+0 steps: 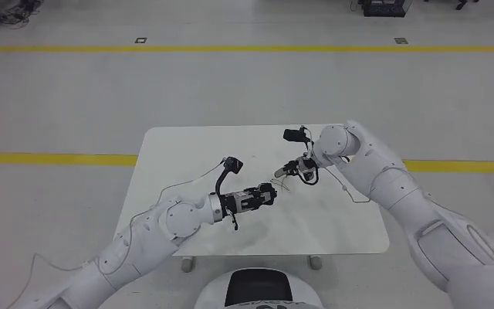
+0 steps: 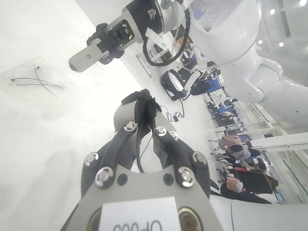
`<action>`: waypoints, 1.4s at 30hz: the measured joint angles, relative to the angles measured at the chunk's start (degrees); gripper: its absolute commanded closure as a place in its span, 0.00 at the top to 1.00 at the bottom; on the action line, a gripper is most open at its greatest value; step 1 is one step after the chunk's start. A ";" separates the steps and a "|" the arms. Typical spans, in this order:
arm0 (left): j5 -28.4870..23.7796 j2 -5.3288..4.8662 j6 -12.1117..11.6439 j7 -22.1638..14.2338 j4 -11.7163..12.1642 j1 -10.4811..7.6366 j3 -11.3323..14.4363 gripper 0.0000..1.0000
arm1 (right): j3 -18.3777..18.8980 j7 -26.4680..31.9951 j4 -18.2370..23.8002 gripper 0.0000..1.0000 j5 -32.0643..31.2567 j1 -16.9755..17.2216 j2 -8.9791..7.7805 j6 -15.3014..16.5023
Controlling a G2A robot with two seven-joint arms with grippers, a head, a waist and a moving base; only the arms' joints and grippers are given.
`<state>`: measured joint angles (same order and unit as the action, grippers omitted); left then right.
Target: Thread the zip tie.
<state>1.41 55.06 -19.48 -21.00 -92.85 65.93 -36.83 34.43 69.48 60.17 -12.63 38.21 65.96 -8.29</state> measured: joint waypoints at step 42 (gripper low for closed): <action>-3.50 -1.62 0.00 0.87 -1.83 5.83 -7.40 0.00 | -8.48 -3.77 -14.35 1.00 -0.50 -2.77 8.81 -3.80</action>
<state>-2.09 53.44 -19.48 -20.12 -94.68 71.77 -44.24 25.95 65.71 45.82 -13.13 35.44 74.77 -12.09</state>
